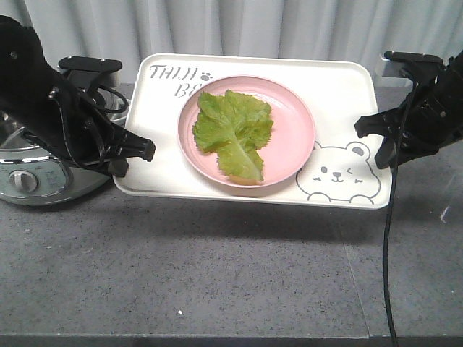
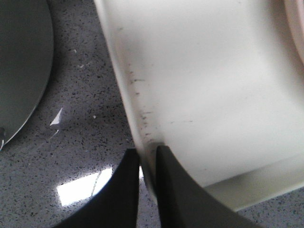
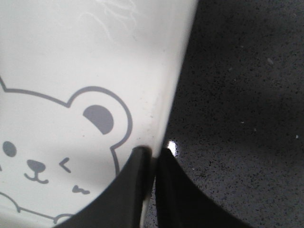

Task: Transfer vegetables to tray and serve
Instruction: 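Hold the lifted tray level with both grippers, then turn the base away from the counter while holding the tray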

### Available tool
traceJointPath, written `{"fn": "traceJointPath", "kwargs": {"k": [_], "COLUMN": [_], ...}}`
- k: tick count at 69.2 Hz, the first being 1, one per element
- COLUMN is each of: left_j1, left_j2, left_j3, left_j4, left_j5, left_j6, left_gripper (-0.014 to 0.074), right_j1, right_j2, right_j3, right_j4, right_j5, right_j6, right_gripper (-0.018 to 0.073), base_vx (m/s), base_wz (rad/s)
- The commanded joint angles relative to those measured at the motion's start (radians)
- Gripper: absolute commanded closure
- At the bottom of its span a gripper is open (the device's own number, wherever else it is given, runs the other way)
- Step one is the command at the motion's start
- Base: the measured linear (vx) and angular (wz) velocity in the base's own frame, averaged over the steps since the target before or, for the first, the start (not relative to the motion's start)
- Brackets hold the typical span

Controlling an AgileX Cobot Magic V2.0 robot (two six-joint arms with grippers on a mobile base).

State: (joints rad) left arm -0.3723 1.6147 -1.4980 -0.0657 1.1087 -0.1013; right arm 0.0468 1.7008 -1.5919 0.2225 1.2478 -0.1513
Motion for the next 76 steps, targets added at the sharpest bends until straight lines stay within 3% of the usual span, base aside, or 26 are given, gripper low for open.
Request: {"fn": "traceJointPath", "kwargs": {"k": [1,76], "left_j1": [-0.014,-0.014], "left_j2": [-0.049,-0.049], "left_j3": [-0.033,-0.033], "left_j4": [-0.09,-0.09], "left_j5": [-0.093,-0.093], "left_j6": [0.029,0.029], "left_gripper": [0.0603,0.0603], "right_j1": [0.011,0.011], "right_j2": [-0.051,-0.051], "right_j3": [-0.027,-0.027], "right_j4": [0.086,0.086], "right_j5": [-0.014,-0.014], "right_j6": [-0.029,-0.029], "right_gripper": [0.0565,0.0565], "base_vx": [0.0,0.0], "base_wz": [0.0,-0.07]}}
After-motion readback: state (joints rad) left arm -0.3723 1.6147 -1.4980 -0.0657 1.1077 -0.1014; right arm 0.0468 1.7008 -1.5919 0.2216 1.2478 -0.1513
